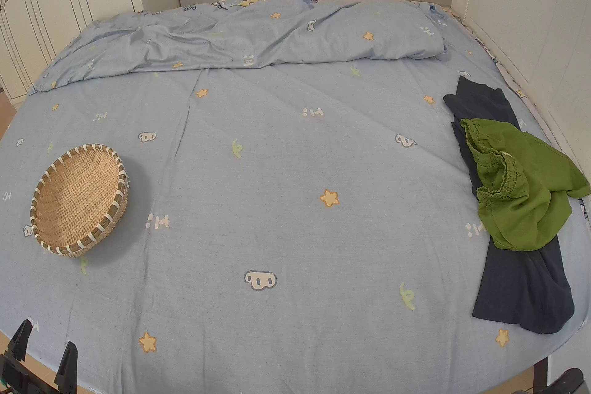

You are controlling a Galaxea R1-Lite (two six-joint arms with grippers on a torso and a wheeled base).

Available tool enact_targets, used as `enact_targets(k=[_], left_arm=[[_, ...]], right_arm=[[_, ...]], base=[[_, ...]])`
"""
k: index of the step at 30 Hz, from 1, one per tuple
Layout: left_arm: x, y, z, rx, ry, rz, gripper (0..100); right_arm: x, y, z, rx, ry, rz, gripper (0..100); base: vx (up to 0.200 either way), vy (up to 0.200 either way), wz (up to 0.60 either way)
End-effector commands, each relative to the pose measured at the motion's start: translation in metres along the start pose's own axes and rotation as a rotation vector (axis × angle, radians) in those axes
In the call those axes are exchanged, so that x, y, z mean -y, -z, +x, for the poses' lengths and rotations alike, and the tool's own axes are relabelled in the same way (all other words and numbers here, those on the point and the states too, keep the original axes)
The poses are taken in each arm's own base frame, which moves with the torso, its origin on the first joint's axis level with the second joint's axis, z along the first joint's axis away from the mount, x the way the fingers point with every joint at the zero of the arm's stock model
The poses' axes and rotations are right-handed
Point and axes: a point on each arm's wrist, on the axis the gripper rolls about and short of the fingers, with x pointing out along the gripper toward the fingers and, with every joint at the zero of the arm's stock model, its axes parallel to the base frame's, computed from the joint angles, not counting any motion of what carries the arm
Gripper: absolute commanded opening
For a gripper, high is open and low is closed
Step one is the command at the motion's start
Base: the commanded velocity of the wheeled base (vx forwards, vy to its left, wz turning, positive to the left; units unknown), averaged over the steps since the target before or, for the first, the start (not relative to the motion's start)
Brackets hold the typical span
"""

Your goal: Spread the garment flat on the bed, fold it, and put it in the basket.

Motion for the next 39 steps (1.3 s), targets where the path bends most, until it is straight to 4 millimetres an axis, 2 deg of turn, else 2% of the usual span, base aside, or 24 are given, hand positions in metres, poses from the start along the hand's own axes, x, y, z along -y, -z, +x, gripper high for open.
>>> enact_targets(k=[1,2,5,6,8,10,15,21,29,39], left_arm=[[0.0,0.005,0.0,0.0,0.0,0.0,100],[0.0,0.005,0.0,0.0,0.0,0.0,100],[0.0,0.005,0.0,0.0,0.0,0.0,100],[0.0,0.005,0.0,0.0,0.0,0.0,100],[0.0,0.005,0.0,0.0,0.0,0.0,100],[0.0,0.005,0.0,0.0,0.0,0.0,100],[0.0,0.005,0.0,0.0,0.0,0.0,100],[0.0,0.005,0.0,0.0,0.0,0.0,100],[0.0,0.005,0.0,0.0,0.0,0.0,100],[0.0,0.005,0.0,0.0,0.0,0.0,100]], right_arm=[[-0.001,-0.048,0.069,-0.323,0.027,-0.082,100],[-0.001,-0.05,0.09,-0.369,0.043,-0.086,100],[-0.001,-0.052,0.124,-0.415,0.098,-0.107,100],[-0.001,-0.052,0.126,-0.419,0.099,-0.108,100],[-0.003,-0.053,0.161,-0.477,0.148,-0.133,100],[-0.003,-0.052,0.184,-0.515,0.173,-0.148,100],[-0.013,-0.039,0.238,-0.611,0.217,-0.196,100],[-0.019,-0.021,0.297,-0.605,0.31,-0.235,100],[-0.022,-0.018,0.334,-0.581,0.346,-0.239,100],[-0.018,-0.006,0.366,-0.606,0.389,-0.248,100]], base=[[0.0,0.0,0.0],[0.0,0.0,0.0],[0.0,0.0,0.0],[0.0,0.0,0.0],[0.0,0.0,0.0],[0.0,0.0,0.0],[0.0,0.0,0.0],[0.0,0.0,0.0],[0.0,0.0,0.0],[0.0,0.0,0.0]])
